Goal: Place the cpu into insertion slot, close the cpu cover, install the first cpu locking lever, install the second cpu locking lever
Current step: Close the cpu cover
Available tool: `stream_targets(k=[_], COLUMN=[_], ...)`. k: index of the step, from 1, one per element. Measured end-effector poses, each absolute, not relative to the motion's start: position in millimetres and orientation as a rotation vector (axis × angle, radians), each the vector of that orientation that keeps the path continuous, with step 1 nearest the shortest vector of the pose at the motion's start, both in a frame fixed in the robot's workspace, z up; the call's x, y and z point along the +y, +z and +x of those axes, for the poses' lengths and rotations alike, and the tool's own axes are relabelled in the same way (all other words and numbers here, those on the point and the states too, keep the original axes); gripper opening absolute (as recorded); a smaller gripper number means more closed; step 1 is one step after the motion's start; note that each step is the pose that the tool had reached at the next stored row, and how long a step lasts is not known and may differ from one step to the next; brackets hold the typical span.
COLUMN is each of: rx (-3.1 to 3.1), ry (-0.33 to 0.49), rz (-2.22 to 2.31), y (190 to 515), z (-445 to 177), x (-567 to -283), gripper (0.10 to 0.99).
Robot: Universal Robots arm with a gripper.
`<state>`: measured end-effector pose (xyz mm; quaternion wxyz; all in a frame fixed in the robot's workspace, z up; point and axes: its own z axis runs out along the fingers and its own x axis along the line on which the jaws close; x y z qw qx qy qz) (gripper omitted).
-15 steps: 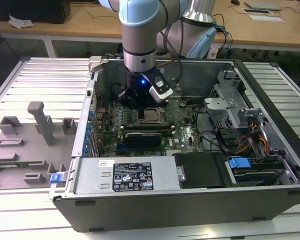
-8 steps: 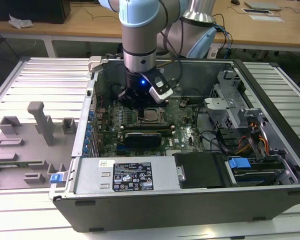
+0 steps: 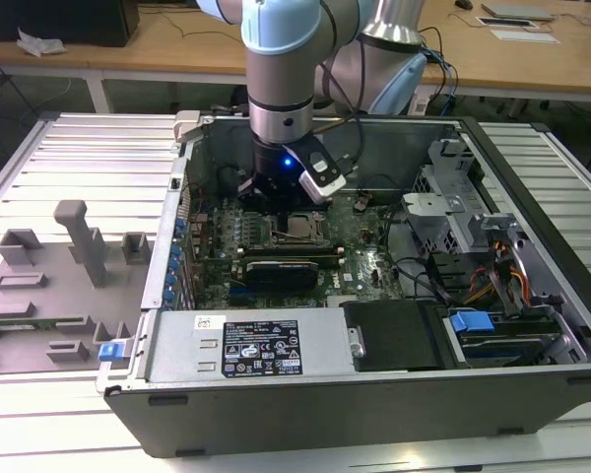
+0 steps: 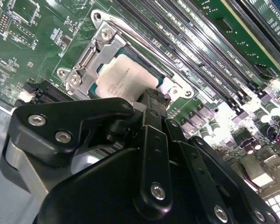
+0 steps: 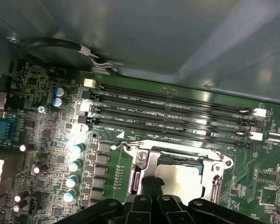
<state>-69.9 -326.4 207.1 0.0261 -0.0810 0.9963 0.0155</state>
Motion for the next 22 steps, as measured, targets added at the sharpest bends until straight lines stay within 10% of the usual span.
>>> stream_targets(k=[22], rx=[3.122], ry=[0.109], rz=[-0.251], y=[207.0], z=[-67.4], x=[-326.4], gripper=[0.106])
